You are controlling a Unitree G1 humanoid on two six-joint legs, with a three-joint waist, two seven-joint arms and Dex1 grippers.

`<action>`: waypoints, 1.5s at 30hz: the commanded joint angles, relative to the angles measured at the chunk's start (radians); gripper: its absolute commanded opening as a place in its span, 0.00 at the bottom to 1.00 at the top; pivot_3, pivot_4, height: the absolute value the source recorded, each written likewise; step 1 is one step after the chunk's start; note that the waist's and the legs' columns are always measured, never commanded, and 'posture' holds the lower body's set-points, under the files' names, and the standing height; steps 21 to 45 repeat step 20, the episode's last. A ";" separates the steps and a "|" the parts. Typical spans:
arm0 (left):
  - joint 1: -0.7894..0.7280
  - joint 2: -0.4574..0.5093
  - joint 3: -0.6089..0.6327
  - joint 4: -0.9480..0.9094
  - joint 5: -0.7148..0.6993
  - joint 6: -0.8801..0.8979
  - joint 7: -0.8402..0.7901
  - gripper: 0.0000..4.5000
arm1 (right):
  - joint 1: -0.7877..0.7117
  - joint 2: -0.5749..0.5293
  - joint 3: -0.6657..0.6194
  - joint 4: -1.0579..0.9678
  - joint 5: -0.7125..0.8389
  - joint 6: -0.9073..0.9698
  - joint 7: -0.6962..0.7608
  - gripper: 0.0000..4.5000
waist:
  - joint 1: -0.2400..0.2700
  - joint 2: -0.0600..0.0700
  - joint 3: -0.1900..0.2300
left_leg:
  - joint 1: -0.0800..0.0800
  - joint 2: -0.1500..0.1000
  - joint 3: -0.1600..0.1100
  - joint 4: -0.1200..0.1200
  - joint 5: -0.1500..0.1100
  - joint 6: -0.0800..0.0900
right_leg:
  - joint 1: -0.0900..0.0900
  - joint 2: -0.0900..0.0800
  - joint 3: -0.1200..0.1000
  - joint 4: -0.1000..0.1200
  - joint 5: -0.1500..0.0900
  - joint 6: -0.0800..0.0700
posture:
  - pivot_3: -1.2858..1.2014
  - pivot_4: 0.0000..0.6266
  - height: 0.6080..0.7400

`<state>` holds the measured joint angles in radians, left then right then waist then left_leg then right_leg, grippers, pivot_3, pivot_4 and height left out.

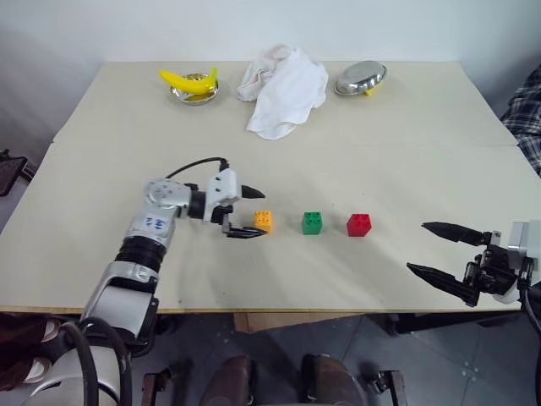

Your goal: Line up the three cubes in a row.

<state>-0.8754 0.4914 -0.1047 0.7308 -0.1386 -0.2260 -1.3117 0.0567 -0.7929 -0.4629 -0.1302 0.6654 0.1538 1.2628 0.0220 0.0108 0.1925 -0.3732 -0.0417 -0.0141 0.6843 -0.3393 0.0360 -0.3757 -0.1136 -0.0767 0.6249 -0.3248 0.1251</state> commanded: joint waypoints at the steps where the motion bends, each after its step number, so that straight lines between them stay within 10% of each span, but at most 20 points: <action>1: 0.043 0.076 0.081 -0.095 -0.078 -0.014 -0.046 1.00 | -0.021 0.007 0.012 0.011 -0.001 -0.022 0.011 1.00 | -0.001 0.000 0.000 | 0.000 0.000 0.000 0.000 0.000 0.000 | 0.000 0.000 0.000 0.000 0.000 0.000 | 0.52 0.24 1.00; 10: 0.498 0.321 0.336 -0.502 -0.235 0.197 0.018 1.00 | -0.095 0.020 0.077 0.097 -0.033 -0.067 0.056 1.00 | -0.010 0.000 0.000 | 0.000 0.001 -0.002 0.000 0.000 0.000 | 0.000 -0.002 0.009 0.000 0.000 0.000 | 0.52 0.24 1.00; 19: 0.925 0.285 0.512 -0.842 -0.301 0.319 0.213 1.00 | -0.149 0.015 0.110 0.234 -0.086 -0.152 0.115 1.00 | 0.004 0.000 0.000 | 0.002 0.001 -0.003 -0.001 -0.001 0.000 | 0.002 -0.003 0.012 -0.005 0.000 0.000 | 0.52 0.24 1.00; 45: 0.944 0.281 0.518 -0.862 -0.310 0.334 0.223 1.00 | -0.151 0.018 0.110 0.244 -0.089 -0.159 0.113 1.00 | 0.004 0.000 0.000 | 0.002 0.001 -0.003 -0.001 -0.001 0.000 | 0.002 -0.003 0.012 -0.005 0.000 0.000 | 0.52 0.24 1.00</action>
